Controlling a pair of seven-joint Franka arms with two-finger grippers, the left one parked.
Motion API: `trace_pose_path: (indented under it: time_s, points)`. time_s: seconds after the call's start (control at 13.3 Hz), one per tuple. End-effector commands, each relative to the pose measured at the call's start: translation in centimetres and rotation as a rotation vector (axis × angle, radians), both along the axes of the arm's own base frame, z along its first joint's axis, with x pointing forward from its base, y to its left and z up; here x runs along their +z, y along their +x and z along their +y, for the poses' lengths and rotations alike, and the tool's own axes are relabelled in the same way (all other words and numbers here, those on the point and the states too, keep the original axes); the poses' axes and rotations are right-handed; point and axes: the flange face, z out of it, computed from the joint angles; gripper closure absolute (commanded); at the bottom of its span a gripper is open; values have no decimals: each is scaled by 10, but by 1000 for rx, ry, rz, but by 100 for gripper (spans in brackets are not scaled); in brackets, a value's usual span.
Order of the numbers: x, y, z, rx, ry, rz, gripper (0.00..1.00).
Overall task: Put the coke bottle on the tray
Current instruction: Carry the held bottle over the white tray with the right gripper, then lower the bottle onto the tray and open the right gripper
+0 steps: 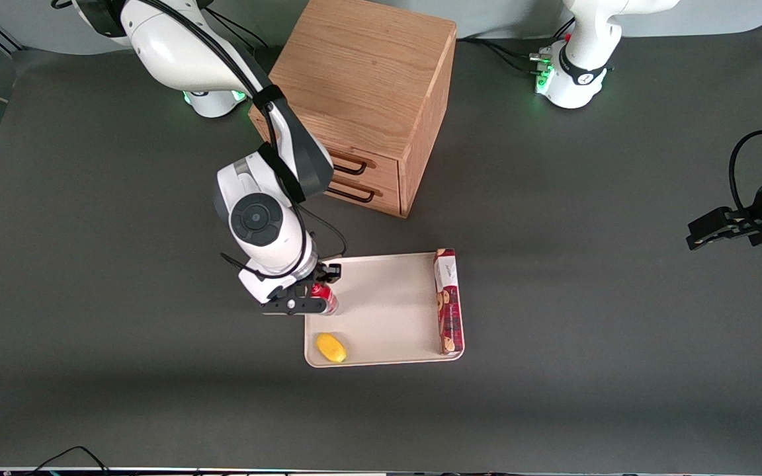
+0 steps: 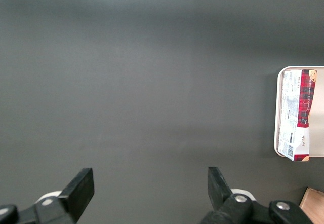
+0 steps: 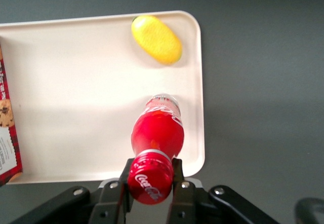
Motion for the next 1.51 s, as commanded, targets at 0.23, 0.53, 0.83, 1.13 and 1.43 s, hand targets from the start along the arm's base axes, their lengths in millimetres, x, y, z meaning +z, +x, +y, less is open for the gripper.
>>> trace_pose_path:
  time_s: [0.23, 0.53, 0.83, 1.13, 1.43]
  points:
    - [-20, -12, -4, -1, 11, 16, 100]
    - [-24, -11, -5, 5, 4, 17, 92]
    - [-23, -9, -9, 2, 0, 15, 0]
    - [-20, -9, -9, -7, 1, 13, 0]
    - [81, -5, -46, -53, 51, -42, 0]
